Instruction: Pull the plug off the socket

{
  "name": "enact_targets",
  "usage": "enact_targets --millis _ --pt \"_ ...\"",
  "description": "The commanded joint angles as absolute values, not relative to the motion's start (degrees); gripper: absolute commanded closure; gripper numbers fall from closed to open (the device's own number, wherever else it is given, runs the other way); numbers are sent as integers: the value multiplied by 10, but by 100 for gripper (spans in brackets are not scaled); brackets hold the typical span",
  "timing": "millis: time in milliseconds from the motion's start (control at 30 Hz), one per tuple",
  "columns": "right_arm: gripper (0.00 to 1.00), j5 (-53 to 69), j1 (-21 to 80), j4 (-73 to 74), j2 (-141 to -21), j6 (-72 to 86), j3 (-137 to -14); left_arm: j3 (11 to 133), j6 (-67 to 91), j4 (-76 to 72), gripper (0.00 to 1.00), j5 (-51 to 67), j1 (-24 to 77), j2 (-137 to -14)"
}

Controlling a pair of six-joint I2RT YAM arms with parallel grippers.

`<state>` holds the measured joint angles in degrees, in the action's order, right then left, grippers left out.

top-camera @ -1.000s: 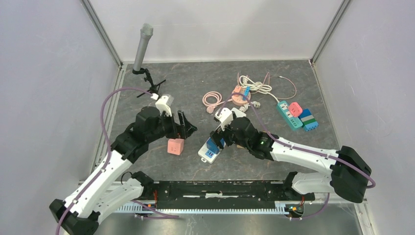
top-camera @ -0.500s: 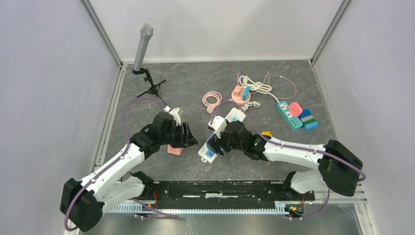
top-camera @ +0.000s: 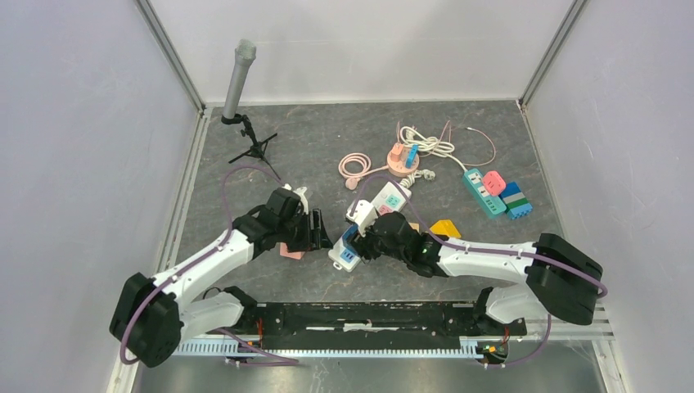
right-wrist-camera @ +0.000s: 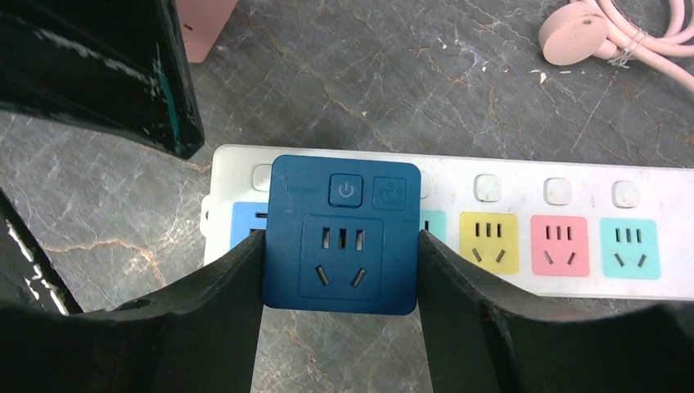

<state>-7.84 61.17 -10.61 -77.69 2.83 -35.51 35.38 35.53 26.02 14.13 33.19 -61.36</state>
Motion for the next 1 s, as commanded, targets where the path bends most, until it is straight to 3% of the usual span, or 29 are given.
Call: enact_targets --millis 0,233,300,433,600,700,967 --pt "59 -112 620 -171 -780 75 -363 382 376 274 33 155 330 -660" --pt "58 -125 620 -212 -774 120 -352 419 382 285 39 154 331 -739" --pt "54 -133 620 -205 -780 126 -353 423 387 274 40 168 330 -759" --pt "36 -149 620 -182 -783 145 -357 434 388 281 43 160 331 -791" --pt "24 -134 620 -168 -800 141 -364 434 392 278 45 147 330 -807" --pt "23 -119 620 -155 -821 126 -378 431 392 279 46 135 330 -811" --pt "36 -127 620 -122 -842 103 -407 417 376 281 51 124 333 -817"
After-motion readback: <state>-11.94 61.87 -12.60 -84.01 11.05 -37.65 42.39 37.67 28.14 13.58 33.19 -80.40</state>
